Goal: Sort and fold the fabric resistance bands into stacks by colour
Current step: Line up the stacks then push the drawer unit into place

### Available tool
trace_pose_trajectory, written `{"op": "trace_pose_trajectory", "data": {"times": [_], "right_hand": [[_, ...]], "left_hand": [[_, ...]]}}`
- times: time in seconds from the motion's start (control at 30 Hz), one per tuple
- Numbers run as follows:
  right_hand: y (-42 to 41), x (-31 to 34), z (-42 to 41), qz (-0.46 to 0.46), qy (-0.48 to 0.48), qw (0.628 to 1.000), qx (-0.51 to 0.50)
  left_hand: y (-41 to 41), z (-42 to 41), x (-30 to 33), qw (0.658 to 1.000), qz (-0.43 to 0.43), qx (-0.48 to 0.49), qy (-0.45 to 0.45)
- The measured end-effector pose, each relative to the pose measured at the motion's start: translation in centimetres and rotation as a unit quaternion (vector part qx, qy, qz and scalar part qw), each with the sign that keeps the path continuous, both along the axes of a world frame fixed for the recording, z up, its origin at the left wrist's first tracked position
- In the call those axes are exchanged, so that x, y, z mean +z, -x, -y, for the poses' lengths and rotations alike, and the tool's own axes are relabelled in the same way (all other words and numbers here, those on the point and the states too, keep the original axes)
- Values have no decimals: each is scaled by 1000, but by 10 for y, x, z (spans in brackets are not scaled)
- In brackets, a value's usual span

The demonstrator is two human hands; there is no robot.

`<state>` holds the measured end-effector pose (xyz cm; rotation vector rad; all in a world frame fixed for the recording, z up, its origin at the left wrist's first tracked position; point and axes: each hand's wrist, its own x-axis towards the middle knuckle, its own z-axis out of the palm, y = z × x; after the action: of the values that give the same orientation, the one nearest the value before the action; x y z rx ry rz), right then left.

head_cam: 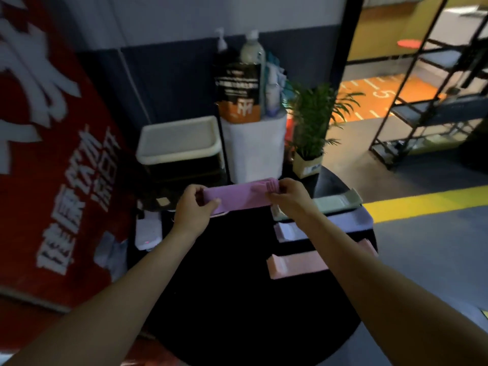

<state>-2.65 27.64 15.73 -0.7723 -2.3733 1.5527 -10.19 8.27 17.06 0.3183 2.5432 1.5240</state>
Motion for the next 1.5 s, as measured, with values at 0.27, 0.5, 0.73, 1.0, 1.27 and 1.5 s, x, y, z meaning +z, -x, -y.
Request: {"op": "trace_pose_trajectory", "data": {"times": [0.27,0.5,0.73,1.0,1.27,1.5], "right_hand": [[85,50,50,-25,-37,999,20],[136,40,87,58,-136,988,52],[141,21,102,135,-269,953,47],[138,23,108,147,-333,929,63],[116,28,84,29,-273,959,69],[86,3,71,122,-155,974,112]], "left_hand": [[73,48,40,996,-48,81,9],[122,70,20,985,-49,95,137],[131,75,3,966,-68,32,247],[125,75,-3,950,-101,-10,294],[109,107,0,972,-166,4,165],[93,120,-10,986,-94,24,137]]}}
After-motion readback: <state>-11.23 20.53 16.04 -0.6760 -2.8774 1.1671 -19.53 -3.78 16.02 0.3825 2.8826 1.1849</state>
